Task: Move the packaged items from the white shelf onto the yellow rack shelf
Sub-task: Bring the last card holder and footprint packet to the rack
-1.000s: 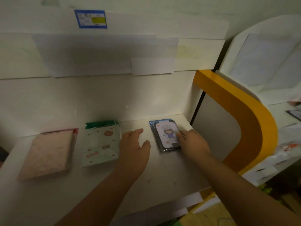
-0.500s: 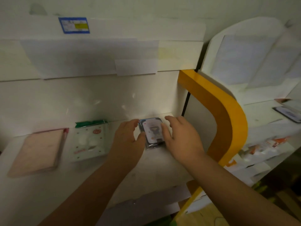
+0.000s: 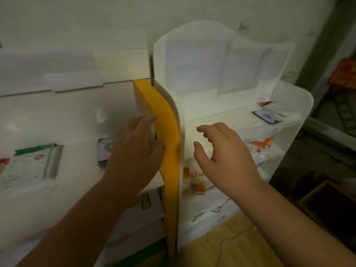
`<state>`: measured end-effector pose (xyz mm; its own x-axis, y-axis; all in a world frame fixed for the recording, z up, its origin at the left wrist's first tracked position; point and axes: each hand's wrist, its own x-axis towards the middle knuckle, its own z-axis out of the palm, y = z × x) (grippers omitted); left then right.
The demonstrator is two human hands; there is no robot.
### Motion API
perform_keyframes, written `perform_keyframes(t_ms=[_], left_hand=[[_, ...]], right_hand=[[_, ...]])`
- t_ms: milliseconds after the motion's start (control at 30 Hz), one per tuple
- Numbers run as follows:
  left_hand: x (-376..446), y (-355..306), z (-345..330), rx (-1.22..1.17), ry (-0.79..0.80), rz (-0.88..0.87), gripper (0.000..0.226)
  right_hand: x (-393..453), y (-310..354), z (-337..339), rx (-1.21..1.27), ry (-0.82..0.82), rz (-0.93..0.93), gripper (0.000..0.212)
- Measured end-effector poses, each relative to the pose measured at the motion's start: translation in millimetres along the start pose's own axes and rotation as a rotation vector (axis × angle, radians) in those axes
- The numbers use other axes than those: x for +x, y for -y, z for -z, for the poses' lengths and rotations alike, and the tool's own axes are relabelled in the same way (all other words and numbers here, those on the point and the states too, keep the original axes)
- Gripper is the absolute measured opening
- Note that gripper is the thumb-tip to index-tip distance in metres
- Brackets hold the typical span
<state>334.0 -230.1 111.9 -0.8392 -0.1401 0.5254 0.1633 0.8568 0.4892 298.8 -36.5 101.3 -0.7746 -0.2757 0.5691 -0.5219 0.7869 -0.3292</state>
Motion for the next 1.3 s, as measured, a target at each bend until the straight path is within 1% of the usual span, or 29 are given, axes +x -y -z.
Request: perform_keyframes(t_ms=[100, 233, 433, 567, 700, 833, 1000, 1167, 1300], left_hand=[[-6, -50, -24, 0.015, 0.021, -0.029, 0.049], [-12, -101, -57, 0.006, 0.068, -0.081, 0.052], [-3, -153, -106, -0.022, 0.140, -0.045, 0.054], [14, -170, -143, -0.033, 0.180, -0.064, 0.053], [38, -186, -191, -0.052, 0.194, -0.062, 0.052], [75, -200, -246, -0.085, 0.216, -0.077, 0.051], [132, -216, -313, -0.145, 0.269, -0.043, 0.053], [175, -229, -365, -0.172, 0.336, -0.015, 0.057], [192, -231, -400, -0.152, 0.365, 0.040, 0.060]], right_hand=[[-18, -49, 27, -0.060, 0.050, -0.045, 0.039], [-38, -106, 59, -0.107, 0.107, -0.095, 0.040], [-49, -168, 88, -0.104, 0.125, -0.167, 0.039], [-46, -208, 96, -0.117, 0.139, -0.218, 0.043], [-42, -251, 94, -0.124, 0.134, -0.273, 0.041], [-26, -299, 91, -0.155, 0.180, -0.316, 0.043], [10, -363, 91, -0.211, 0.190, -0.391, 0.043], [38, -416, 89, -0.238, 0.183, -0.440, 0.044], [57, -457, 78, -0.217, 0.241, -0.463, 0.047]])
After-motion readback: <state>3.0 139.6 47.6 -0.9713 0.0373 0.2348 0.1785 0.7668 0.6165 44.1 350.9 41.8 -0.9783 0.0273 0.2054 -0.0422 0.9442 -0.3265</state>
